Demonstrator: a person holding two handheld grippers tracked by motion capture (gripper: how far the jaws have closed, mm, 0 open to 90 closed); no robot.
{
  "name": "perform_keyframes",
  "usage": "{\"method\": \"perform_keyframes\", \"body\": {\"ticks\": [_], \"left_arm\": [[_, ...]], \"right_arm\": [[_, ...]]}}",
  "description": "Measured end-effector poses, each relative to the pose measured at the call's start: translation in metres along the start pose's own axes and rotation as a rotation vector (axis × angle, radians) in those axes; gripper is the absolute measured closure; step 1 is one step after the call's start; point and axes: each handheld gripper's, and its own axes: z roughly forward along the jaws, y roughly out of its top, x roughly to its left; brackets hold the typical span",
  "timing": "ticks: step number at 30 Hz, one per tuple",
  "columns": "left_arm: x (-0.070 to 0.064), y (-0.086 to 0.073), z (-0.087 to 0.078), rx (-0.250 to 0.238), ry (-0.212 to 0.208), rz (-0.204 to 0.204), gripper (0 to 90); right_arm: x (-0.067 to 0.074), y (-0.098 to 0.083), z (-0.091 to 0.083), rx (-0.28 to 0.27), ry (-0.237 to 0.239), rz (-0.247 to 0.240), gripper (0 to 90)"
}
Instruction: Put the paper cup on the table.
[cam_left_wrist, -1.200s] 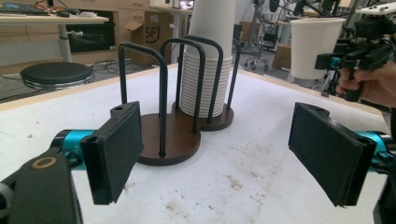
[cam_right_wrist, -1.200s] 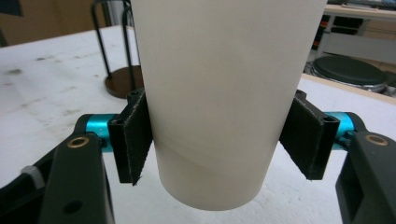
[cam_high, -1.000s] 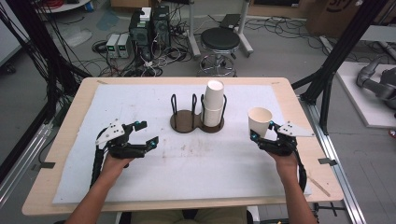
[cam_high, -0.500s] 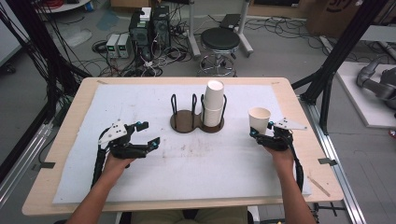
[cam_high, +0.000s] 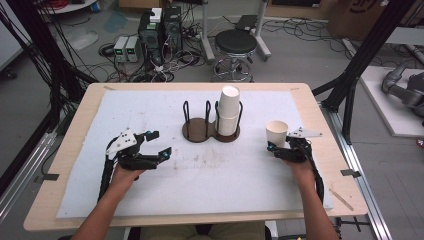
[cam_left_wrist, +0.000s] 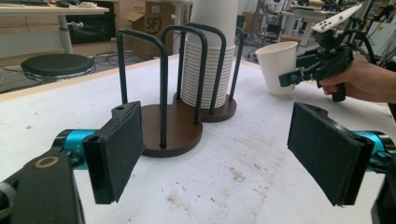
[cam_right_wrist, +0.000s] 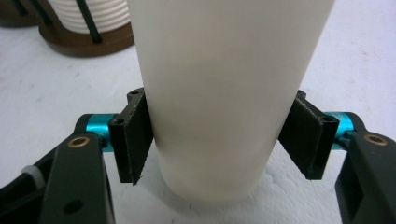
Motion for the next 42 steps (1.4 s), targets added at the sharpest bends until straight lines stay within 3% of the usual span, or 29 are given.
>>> {"method": "perform_keyframes", "body": {"ticks": [11, 15, 21, 25, 36, 42], "left_arm": [[0.003, -0.001, 0.001, 0.014, 0.018, -0.026, 18.5], [0.004, -0.002, 0.0, 0.017, 0.021, -0.032, 18.6], [0.005, -0.001, -0.001, 0.013, 0.025, -0.034, 18.6], [0.006, -0.001, -0.002, 0.011, 0.026, -0.034, 18.6], [0.008, 0.002, -0.005, -0.025, 0.036, -0.051, 16.9], [0.007, 0.004, -0.006, -0.058, 0.025, -0.06, 16.7]], "right_arm": [[-0.003, -0.009, -0.008, 0.024, 0.015, -0.011, 30.3], [-0.002, -0.01, -0.009, 0.025, 0.004, 0.012, 20.4], [-0.001, -0.014, -0.015, 0.034, 0.05, 0.038, 20.4], [0.001, -0.018, -0.025, 0.037, 0.05, 0.032, 20.4], [0.011, -0.023, -0.066, -0.081, 0.052, 0.037, 20.4], [0.027, -0.015, -0.088, -0.202, 0.09, -0.017, 20.4]]}}
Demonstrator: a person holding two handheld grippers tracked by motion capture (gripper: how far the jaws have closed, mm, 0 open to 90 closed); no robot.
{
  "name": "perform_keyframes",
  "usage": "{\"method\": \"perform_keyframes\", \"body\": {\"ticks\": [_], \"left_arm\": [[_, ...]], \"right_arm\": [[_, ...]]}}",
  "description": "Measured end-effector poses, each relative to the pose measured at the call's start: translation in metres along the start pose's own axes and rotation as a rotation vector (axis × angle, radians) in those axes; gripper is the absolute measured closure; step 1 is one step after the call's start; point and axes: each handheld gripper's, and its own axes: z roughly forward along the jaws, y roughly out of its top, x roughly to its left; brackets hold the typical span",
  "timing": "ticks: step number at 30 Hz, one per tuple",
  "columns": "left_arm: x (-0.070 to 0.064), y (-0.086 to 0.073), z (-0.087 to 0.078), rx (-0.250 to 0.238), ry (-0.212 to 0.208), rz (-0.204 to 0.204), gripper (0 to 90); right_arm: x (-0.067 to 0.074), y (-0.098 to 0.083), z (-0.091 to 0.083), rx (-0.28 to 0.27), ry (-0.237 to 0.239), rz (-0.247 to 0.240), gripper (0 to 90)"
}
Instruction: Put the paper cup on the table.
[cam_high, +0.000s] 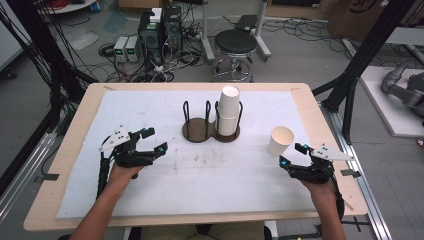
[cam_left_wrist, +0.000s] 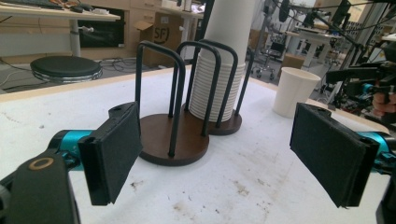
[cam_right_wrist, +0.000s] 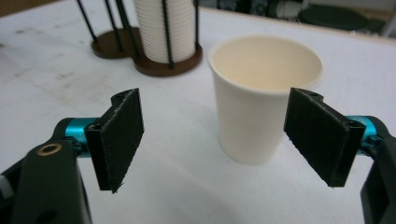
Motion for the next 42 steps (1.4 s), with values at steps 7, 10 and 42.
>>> {"method": "perform_keyframes", "body": {"ticks": [7, 10, 42], "left_arm": [[-0.002, 0.001, 0.0, -0.009, -0.012, 0.014, 16.8], [-0.001, 0.0, -0.001, -0.006, -0.013, 0.016, 16.8], [-0.01, 0.002, -0.012, -0.013, -0.027, 0.045, 16.9]], "right_arm": [[0.023, 0.014, 0.006, -0.009, 0.065, -0.066, 20.4], [0.026, 0.015, 0.008, -0.01, 0.076, -0.077, 20.4], [0.033, 0.019, 0.004, -0.032, 0.071, -0.095, 20.4]]}}
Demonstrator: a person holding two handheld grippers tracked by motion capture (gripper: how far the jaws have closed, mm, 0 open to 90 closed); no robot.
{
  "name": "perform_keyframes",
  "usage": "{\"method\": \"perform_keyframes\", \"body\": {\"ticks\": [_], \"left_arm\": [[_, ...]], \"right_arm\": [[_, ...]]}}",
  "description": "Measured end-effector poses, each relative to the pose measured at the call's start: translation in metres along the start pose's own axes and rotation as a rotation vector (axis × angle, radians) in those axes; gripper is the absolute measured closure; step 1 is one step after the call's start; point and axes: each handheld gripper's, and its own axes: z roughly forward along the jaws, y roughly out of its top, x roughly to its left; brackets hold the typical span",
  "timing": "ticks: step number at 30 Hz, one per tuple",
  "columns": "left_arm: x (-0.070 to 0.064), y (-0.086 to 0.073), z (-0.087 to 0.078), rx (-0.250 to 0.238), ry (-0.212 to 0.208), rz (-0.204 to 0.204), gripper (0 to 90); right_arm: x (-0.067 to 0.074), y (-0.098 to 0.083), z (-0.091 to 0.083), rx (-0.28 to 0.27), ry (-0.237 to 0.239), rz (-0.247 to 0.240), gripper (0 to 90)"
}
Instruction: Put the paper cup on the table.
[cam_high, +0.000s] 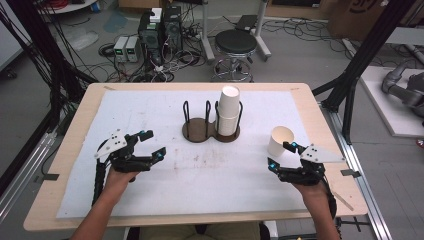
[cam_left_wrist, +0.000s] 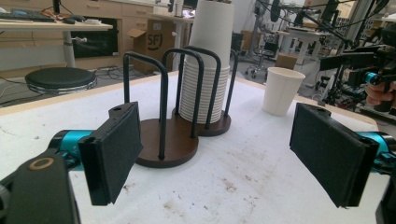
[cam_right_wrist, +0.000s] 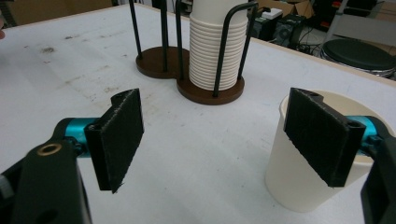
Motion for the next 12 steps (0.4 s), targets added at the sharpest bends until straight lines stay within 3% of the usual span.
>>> {"method": "perform_keyframes", "body": {"ticks": [12], "left_arm": [[0.0022, -0.0005, 0.0024, -0.006, 0.007, -0.001, 16.9]], "right_arm": [[-0.0021, -0.0007, -0.0031, 0.002, -0.019, -0.006, 20.4]]}}
